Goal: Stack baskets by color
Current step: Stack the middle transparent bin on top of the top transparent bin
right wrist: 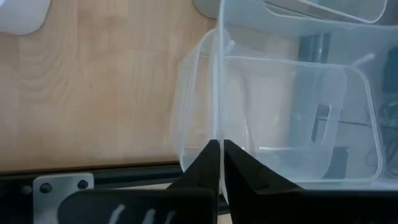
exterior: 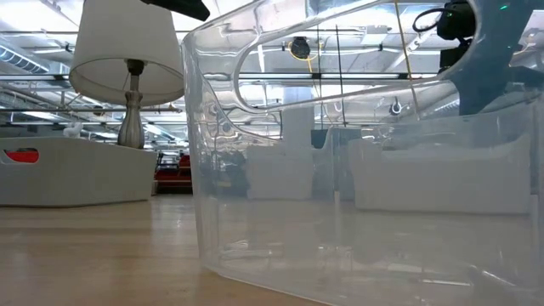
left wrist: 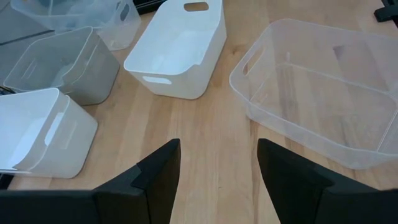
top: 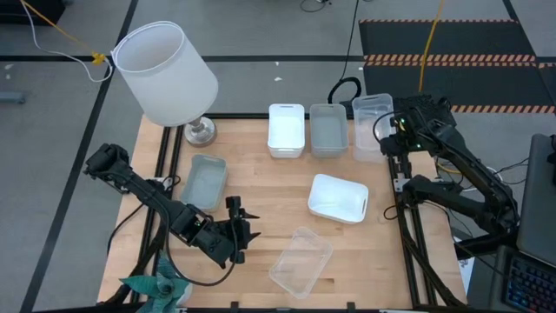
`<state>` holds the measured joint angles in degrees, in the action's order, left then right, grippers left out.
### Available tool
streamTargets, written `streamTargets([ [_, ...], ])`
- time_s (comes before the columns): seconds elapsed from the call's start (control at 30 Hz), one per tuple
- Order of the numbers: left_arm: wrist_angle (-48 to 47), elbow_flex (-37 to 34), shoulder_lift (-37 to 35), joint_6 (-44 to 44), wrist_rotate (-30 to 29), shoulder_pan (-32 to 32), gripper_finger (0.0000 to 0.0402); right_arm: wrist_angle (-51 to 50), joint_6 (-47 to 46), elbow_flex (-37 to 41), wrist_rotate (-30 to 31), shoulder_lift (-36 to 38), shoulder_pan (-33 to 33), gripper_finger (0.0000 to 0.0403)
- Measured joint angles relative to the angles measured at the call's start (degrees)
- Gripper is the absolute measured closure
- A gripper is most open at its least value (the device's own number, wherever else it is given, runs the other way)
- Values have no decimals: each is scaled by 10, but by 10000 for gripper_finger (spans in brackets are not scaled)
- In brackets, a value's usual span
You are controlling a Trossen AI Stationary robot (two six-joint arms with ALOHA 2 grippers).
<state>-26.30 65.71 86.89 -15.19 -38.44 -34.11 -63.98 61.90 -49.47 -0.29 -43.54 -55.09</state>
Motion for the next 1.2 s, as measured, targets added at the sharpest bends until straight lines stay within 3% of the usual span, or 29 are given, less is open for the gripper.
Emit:
streamTargets([
  [0.7, 1, 0, 0, 0, 0, 0, 188, 12, -29, 13, -28, 0, -1, 401],
  [1.2, 1, 0, 0, 0, 0, 0, 188, 55, -36, 52, 17, 2, -1, 340],
])
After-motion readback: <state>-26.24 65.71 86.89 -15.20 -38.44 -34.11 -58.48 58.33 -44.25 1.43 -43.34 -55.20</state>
